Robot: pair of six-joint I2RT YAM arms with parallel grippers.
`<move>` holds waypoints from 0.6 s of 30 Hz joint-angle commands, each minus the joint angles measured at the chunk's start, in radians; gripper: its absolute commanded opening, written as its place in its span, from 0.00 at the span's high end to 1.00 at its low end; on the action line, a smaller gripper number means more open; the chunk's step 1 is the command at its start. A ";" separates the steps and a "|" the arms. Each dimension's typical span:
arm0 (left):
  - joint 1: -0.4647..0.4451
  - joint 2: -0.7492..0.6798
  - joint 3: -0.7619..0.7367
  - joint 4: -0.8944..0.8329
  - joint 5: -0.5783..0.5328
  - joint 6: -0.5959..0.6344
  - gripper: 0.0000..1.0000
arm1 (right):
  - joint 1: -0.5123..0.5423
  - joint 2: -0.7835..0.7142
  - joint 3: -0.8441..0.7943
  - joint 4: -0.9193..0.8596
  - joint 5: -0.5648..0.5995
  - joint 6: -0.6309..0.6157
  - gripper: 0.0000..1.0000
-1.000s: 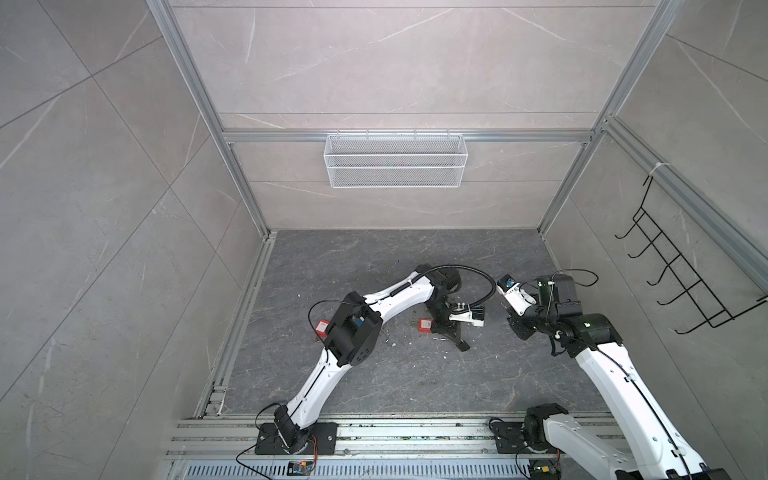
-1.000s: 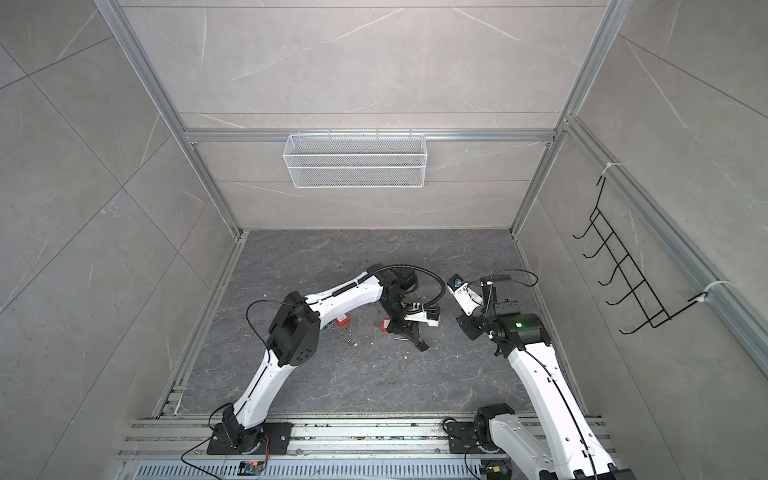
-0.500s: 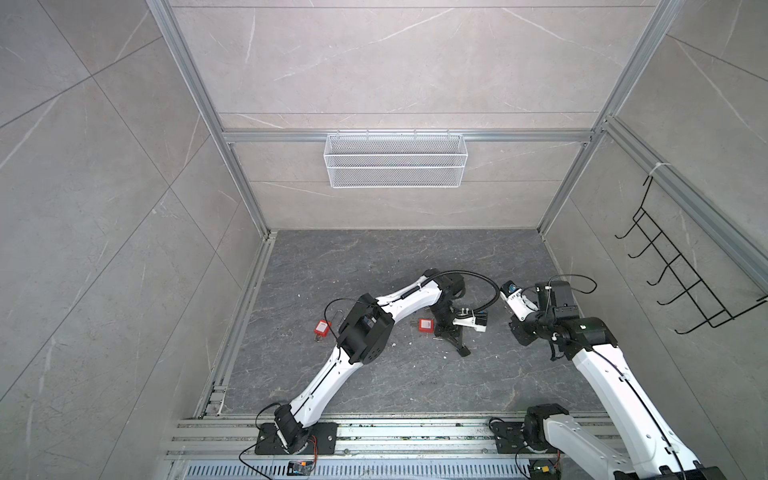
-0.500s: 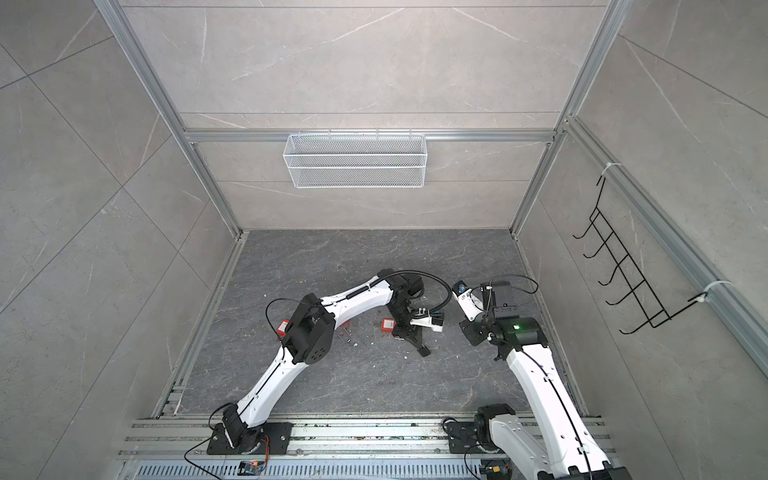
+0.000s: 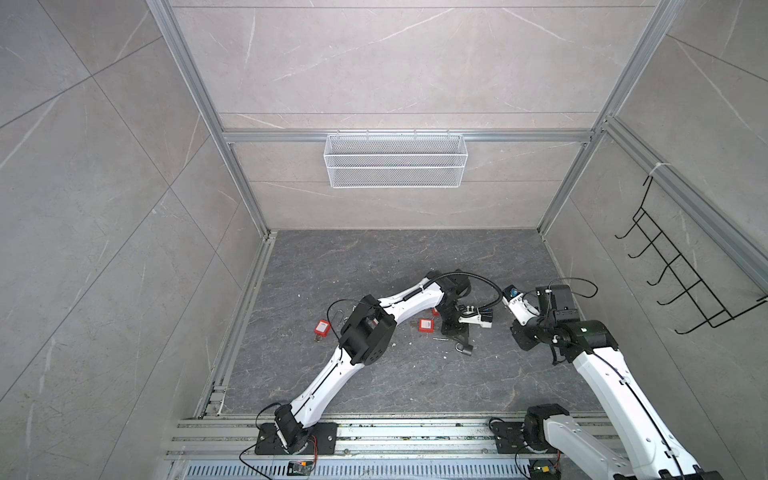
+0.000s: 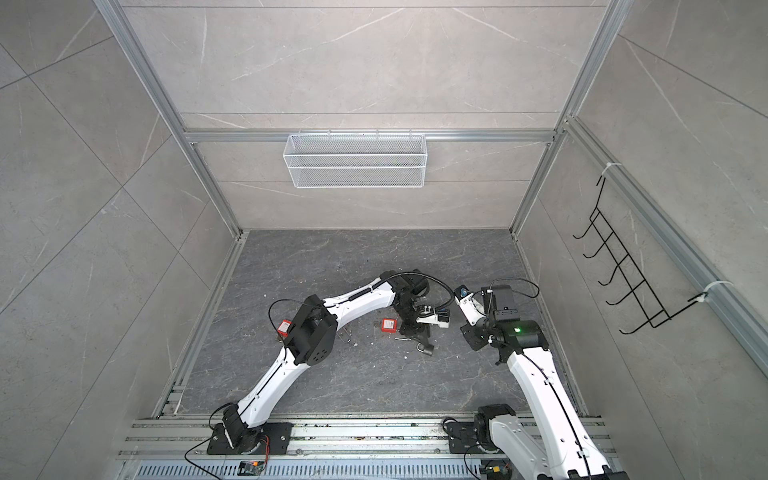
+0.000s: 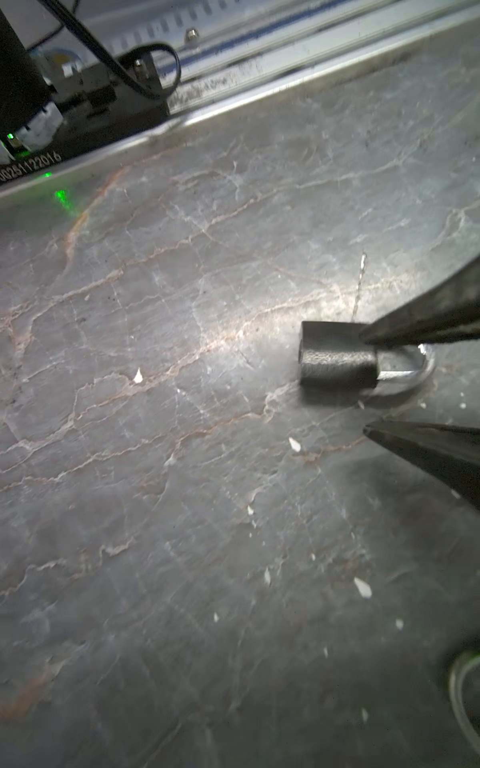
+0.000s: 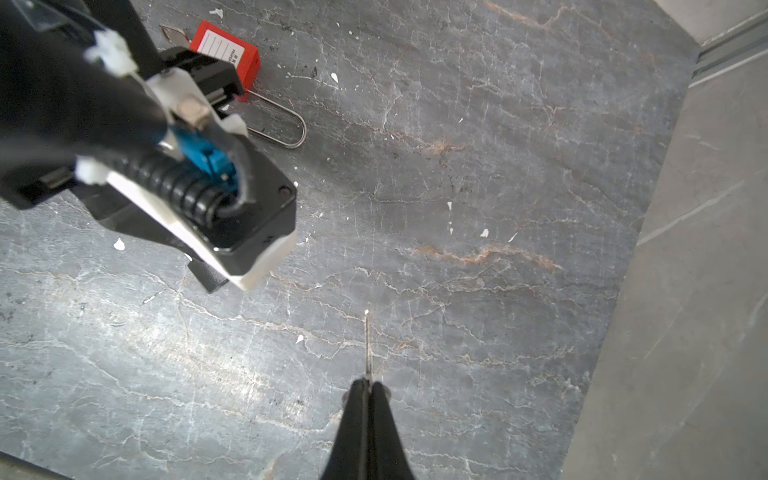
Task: Lock with the key
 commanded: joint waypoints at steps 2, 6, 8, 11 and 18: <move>0.010 -0.050 0.003 0.131 -0.011 -0.082 0.62 | -0.004 0.010 0.022 -0.050 -0.022 0.024 1.00; 0.074 -0.188 -0.122 0.315 -0.009 -0.196 0.61 | -0.004 0.050 0.067 -0.080 -0.078 0.048 1.00; 0.113 -0.313 -0.264 0.460 -0.006 -0.255 0.60 | -0.004 0.080 0.095 -0.104 -0.130 0.036 1.00; 0.157 -0.501 -0.489 0.634 -0.030 -0.321 0.59 | -0.001 0.132 0.112 -0.117 -0.210 0.008 1.00; 0.227 -0.892 -0.963 0.797 -0.121 -0.415 0.59 | 0.063 0.266 0.122 -0.039 -0.215 -0.051 1.00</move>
